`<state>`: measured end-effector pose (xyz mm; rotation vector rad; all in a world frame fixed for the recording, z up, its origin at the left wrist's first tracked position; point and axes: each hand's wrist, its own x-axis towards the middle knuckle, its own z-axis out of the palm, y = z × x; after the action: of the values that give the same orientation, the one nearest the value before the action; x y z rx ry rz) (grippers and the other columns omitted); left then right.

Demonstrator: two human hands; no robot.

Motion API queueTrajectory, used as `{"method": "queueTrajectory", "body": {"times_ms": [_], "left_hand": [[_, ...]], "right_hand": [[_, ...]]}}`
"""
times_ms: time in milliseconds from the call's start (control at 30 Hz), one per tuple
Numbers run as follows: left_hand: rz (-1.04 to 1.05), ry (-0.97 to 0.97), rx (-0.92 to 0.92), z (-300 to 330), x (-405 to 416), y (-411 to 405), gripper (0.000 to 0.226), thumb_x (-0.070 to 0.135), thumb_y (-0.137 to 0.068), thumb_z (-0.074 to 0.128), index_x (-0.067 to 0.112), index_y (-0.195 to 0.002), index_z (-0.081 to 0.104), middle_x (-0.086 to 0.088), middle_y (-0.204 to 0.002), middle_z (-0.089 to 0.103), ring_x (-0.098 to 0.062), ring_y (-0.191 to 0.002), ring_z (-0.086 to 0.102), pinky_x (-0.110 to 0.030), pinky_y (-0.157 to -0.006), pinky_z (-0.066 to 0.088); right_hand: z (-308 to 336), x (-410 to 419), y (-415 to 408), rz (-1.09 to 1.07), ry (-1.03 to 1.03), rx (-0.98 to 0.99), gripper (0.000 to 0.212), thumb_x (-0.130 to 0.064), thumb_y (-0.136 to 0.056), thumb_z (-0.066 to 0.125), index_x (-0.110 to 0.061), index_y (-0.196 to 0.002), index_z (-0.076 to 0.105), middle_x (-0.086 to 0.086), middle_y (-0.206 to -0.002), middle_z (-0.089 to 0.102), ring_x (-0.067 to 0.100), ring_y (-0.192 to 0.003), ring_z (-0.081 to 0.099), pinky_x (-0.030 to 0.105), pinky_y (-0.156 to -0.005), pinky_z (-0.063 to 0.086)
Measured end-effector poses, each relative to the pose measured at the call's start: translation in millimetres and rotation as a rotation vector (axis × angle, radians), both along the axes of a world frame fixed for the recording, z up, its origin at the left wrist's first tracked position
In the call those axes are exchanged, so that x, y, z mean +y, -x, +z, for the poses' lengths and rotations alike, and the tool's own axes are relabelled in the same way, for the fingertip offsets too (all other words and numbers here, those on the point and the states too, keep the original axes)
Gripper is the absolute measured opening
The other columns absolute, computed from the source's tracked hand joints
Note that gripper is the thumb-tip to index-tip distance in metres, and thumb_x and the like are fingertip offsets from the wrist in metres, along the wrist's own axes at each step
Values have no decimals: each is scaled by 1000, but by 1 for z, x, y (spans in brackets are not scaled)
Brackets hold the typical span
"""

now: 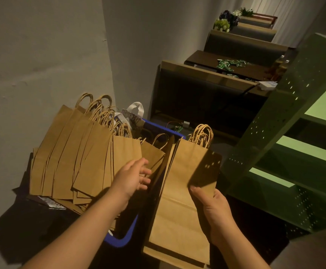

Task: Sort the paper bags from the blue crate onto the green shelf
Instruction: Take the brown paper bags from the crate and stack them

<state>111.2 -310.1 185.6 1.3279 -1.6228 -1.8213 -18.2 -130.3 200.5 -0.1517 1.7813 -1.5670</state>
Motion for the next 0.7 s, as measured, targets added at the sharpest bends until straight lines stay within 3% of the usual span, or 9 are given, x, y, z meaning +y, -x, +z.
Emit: {"method": "queueTrajectory", "body": {"times_ms": [133, 267, 367, 567, 700], "left_hand": [[146, 115, -191, -19, -25, -7, 36, 42, -104, 51, 21, -133, 60, 3, -117, 65, -22, -99, 63, -35, -76, 50], [166, 160, -349, -30, -35, -8, 56, 44, -103, 52, 22, -153, 43, -6, -152, 48, -30, -132, 49, -46, -101, 44], [158, 173, -425, -36, -33, -7, 63, 44, -101, 54, 20, -157, 38, -10, -159, 39, -35, -141, 41, -52, -110, 40], [186, 192, -433, -40, -35, -1, 63, 43, -99, 58, 23, -156, 38, -10, -160, 33, -36, -141, 38, -54, -108, 43], [225, 150, -361, -43, -45, -2, 64, 34, -101, 58, 22, -159, 33, -11, -159, 38, -34, -137, 46, -45, -102, 45]], "right_hand": [[-2, -1, 1, 0, -11, 4, 33, -28, -86, 77, -12, -109, 61, 14, -99, 67, 26, -87, 60, 33, -71, 42], [-2, -1, 3, 6, -29, 12, 34, -30, -87, 76, -10, -110, 61, 15, -98, 66, 25, -83, 58, 33, -69, 41], [-1, -1, 4, 5, -29, 10, 33, -28, -87, 75, -10, -110, 60, 15, -97, 66, 24, -82, 57, 32, -68, 40], [-1, -2, 5, -9, -37, -10, 35, -29, -87, 76, -7, -109, 59, 15, -93, 64, 23, -77, 54, 32, -66, 39], [-2, -3, 4, -18, -37, -27, 34, -29, -88, 75, -8, -109, 59, 16, -93, 65, 23, -76, 54, 31, -64, 39]]}}
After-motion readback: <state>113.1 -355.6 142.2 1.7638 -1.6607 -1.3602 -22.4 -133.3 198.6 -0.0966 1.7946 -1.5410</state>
